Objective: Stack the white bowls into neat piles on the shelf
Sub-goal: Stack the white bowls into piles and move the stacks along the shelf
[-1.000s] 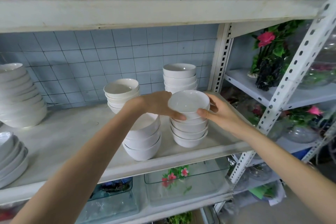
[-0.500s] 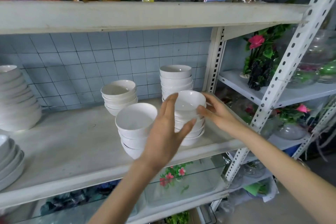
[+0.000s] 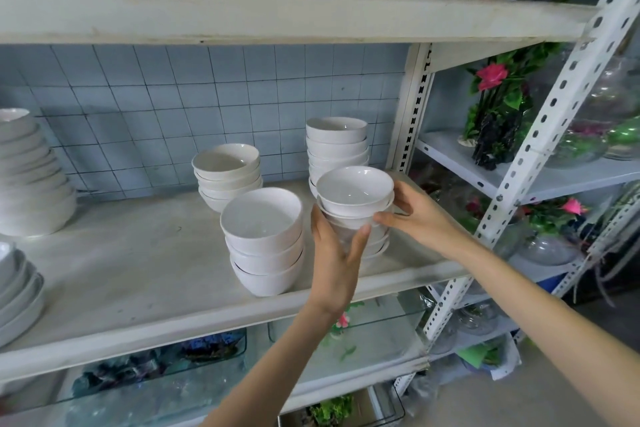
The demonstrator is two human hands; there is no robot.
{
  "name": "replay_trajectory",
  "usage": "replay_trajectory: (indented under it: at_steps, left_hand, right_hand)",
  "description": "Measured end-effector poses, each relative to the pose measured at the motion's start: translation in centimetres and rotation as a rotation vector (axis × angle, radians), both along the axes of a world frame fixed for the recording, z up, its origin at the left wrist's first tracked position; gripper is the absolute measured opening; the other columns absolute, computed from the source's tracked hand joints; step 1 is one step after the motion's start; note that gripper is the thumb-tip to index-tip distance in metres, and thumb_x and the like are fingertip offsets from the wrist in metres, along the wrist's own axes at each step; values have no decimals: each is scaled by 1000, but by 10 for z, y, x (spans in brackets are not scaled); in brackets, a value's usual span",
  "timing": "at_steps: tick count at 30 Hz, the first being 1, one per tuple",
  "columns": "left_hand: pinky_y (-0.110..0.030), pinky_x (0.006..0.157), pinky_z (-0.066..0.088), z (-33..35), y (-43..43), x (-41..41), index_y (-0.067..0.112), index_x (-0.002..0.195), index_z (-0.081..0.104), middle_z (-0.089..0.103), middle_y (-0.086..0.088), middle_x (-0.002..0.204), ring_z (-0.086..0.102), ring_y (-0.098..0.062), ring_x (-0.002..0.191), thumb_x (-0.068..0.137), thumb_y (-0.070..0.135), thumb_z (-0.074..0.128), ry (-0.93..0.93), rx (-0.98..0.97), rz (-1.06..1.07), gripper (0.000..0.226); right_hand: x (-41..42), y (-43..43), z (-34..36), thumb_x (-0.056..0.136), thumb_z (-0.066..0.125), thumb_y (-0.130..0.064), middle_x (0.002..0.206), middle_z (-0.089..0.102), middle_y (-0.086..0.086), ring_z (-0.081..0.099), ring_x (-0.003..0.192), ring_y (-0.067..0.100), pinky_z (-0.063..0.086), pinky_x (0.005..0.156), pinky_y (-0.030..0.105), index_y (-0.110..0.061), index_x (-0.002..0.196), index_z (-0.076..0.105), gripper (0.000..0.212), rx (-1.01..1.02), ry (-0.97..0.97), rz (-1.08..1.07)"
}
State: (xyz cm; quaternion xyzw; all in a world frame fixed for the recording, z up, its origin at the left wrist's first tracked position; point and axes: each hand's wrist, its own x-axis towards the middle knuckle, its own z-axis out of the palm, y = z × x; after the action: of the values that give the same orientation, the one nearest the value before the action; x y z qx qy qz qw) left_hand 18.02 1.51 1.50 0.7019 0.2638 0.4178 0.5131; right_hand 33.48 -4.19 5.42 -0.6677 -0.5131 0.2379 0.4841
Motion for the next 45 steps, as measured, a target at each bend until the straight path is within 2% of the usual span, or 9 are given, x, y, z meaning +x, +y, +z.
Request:
replay_trajectory:
  at_steps: [3,5,9,16,22,30,39,42,45]
  left_hand:
    - [-36,116,24,-1,6,2,12,146,23,35,-2,148,31,-9,138,85,47,56,-69,-32,7,77]
    - [-37,115,26,-3,8,3,14,145,25,39,2,146,34,-6,136,85,49,54,-101,-43,2,75]
    - [-36,116,26,-2,9,6,17,146,24,38,5,147,35,-3,135,91,43,51,-138,-83,-20,66]
    - [-36,117,24,-4,12,6,22,147,18,35,8,149,32,-2,136,92,42,51,-165,-144,-86,67]
    - [-21,107,35,0,17,10,16,137,32,47,5,136,45,-1,125,81,35,71,-173,-66,-73,70]
    - [-28,107,37,-2,25,13,16,132,39,52,5,130,49,-4,122,70,38,74,-176,0,-3,74]
    - [-18,103,38,0,28,16,11,128,42,52,4,126,50,-5,120,70,52,74,-178,10,7,78]
    - [-18,105,37,-2,27,15,9,133,39,49,1,130,48,-6,123,76,42,75,-171,13,-12,75]
    - [-8,104,29,-7,23,9,12,139,28,39,15,136,38,3,128,75,34,74,-146,18,-63,82]
  right_hand:
    - [0,1,-3,61,77,-41,136,50,-8,46,125,3,38,106,21,-19,136,41,87,6,33,-33]
    - [0,2,-6,54,79,-54,133,52,-11,48,121,-3,39,103,17,-24,133,42,92,11,58,-48]
    - [1,3,-13,59,77,-42,130,53,-10,50,117,-3,39,105,21,-27,128,42,79,41,94,-83]
    - [-2,3,-13,44,77,-72,138,48,-8,43,129,8,36,109,28,-22,136,37,112,26,89,-43]
    - [-7,12,-5,46,71,-77,135,47,-9,45,126,8,38,109,37,-20,142,33,118,30,93,-69]
    - [-4,14,-4,53,75,-66,126,54,-8,50,121,14,43,104,42,-23,132,44,96,54,108,-105]
    - [-2,14,-13,58,76,-60,128,54,-5,50,121,15,44,103,38,-25,131,45,87,96,153,-114]
    - [-3,11,-14,59,75,-62,128,52,-8,51,120,11,47,98,28,-25,134,41,91,91,176,-72]
    - [0,7,-17,59,73,-66,136,45,-10,45,126,5,43,101,23,-25,139,34,98,82,179,-20]
